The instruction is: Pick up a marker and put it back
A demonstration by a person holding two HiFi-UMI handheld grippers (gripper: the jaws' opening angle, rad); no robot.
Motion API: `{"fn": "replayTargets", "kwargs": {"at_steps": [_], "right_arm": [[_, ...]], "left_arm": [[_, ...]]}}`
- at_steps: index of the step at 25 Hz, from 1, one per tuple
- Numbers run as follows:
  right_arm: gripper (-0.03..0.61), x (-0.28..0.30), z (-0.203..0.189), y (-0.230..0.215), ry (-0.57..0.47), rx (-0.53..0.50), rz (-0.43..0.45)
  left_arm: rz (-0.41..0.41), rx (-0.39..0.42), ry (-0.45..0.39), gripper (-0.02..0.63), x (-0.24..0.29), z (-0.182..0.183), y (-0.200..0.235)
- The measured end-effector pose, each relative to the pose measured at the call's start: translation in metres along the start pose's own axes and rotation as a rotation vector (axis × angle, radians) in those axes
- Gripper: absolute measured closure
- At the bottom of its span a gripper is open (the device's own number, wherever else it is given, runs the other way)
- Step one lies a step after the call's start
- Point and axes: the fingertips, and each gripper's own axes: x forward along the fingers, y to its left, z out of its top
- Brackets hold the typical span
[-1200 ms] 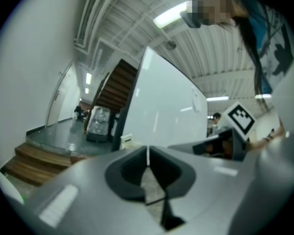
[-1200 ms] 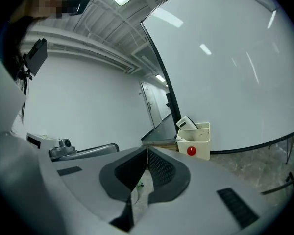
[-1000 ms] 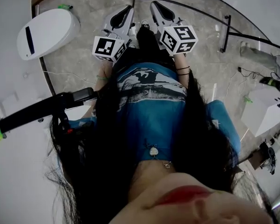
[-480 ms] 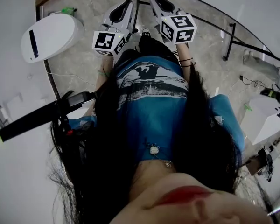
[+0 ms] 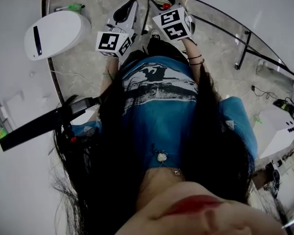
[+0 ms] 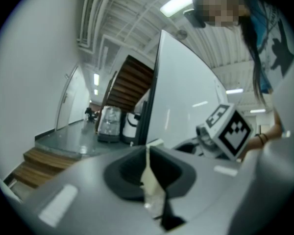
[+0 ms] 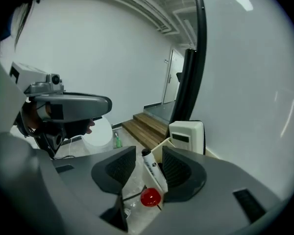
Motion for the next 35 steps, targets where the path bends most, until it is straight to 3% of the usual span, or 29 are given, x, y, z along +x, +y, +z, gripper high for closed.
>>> {"fn": "replayTargets", "kwargs": {"at_steps": [11,18,32,35], "right_arm": [[0.431,0.015,-0.022,-0.008,0.147,-0.076,-0.023],[0.466,0.013,-0.019,-0.006,0.135,-0.072,0.038],[0.479,0.003,-0.017,-0.010,0.107,-0.117,0.024],[0.485,-0.006,-0.010,-0.011,0.055,-0.107,0.013]], "left_arm": [[0.023,-0.003,0.014,0.606,-0.002,-0.004,0.004],[0.011,0.004,0.016,0.606,0.001,-0.004,0.001],[0.014,0.006,0.018,0.606,0.004,-0.003,0.000],[0.006,0.003,0.018,0.606,0.005,-0.005,-0.004]]}}
